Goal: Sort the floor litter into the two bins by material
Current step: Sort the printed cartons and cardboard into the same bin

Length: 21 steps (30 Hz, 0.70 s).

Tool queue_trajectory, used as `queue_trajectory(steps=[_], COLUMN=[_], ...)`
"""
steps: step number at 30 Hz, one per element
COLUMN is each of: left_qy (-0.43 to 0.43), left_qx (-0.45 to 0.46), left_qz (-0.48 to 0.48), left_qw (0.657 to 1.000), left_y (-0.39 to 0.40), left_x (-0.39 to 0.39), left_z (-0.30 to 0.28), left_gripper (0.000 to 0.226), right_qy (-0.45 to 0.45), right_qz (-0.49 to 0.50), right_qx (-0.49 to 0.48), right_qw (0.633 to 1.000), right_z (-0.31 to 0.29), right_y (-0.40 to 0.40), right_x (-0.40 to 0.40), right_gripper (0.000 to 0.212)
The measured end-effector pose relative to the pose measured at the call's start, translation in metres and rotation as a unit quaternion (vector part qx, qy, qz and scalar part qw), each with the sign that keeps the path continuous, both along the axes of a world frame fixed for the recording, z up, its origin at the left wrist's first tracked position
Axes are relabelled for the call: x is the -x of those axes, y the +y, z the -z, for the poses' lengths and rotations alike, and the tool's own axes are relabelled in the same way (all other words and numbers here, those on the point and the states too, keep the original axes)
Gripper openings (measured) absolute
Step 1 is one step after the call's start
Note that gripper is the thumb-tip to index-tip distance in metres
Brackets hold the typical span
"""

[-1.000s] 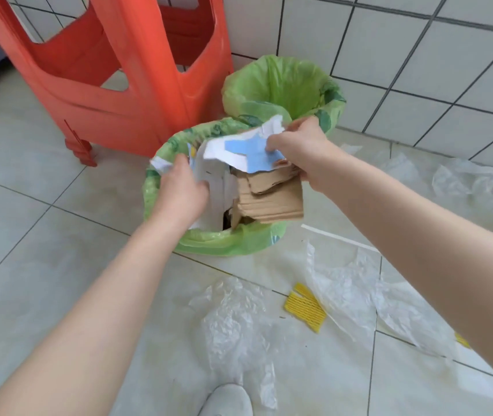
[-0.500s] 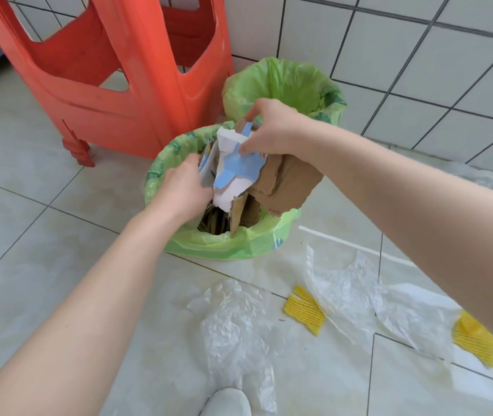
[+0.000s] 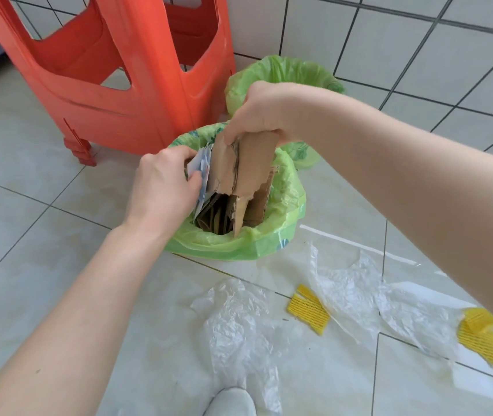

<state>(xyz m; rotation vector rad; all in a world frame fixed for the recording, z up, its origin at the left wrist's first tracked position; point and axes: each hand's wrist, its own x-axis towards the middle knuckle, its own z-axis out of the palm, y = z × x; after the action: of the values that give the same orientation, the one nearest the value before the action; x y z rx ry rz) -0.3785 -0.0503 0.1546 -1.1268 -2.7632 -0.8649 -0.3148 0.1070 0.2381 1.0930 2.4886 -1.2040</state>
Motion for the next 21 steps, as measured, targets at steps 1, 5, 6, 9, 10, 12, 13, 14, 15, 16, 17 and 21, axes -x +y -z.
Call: queue_trajectory(steps=[1,5,6,9,10,12,13,14,15,16,17,21], left_qy=[-0.009,-0.103,-0.115,-0.134,-0.137,-0.124,-0.116,-0.111,-0.108,-0.107,-0.107,-0.097], left_qx=[-0.006,-0.034,-0.018,0.043,0.054,0.064,0.067,0.069,0.069,0.069,0.068,0.080], left_qz=[0.008,0.037,0.047,0.084,0.091,0.093,0.092,0.093,0.094,0.096,0.099,0.104], left_qw=[1.000,0.993,0.992,0.986,0.985,0.986,0.987,0.987,0.987,0.987,0.987,0.986], left_y=[-0.001,-0.002,-0.002,-0.001,-0.001,-0.003,-0.004,-0.004,-0.005,-0.004,-0.003,0.000], left_x=[-0.002,-0.009,-0.009,-0.010,-0.010,-0.007,-0.006,-0.006,-0.005,-0.006,-0.008,-0.013], left_z=[-0.001,-0.004,-0.001,0.009,0.011,0.014,0.014,0.014,0.015,0.015,0.016,0.019], left_gripper=[0.021,0.027,0.027,0.035,0.039,0.044,0.044,0.044,0.043,0.043,0.043,0.045], right_qy=[-0.001,-0.083,-0.109,-0.130,-0.118,-0.078,-0.055,-0.038,-0.027,-0.018,-0.012,0.008], right_qz=[0.008,0.010,0.003,-0.005,0.003,0.031,0.038,0.034,0.020,0.002,-0.013,-0.040], right_qx=[0.030,0.067,0.056,0.030,0.045,0.103,0.125,0.128,0.110,0.081,0.045,-0.106], right_qw=[1.000,0.994,0.992,0.991,0.992,0.991,0.990,0.990,0.993,0.997,0.999,0.994], right_z=[-0.001,0.023,0.032,0.046,0.045,0.037,0.032,0.027,0.023,0.020,0.019,0.036], right_y=[0.000,-0.002,-0.006,-0.011,-0.010,-0.007,-0.006,-0.007,-0.010,-0.013,-0.018,-0.032], right_x=[0.001,0.006,0.009,0.017,0.018,0.016,0.013,0.008,0.002,-0.004,-0.010,-0.022], right_gripper=[0.024,0.018,0.015,0.014,0.016,0.030,0.037,0.042,0.044,0.045,0.045,0.025])
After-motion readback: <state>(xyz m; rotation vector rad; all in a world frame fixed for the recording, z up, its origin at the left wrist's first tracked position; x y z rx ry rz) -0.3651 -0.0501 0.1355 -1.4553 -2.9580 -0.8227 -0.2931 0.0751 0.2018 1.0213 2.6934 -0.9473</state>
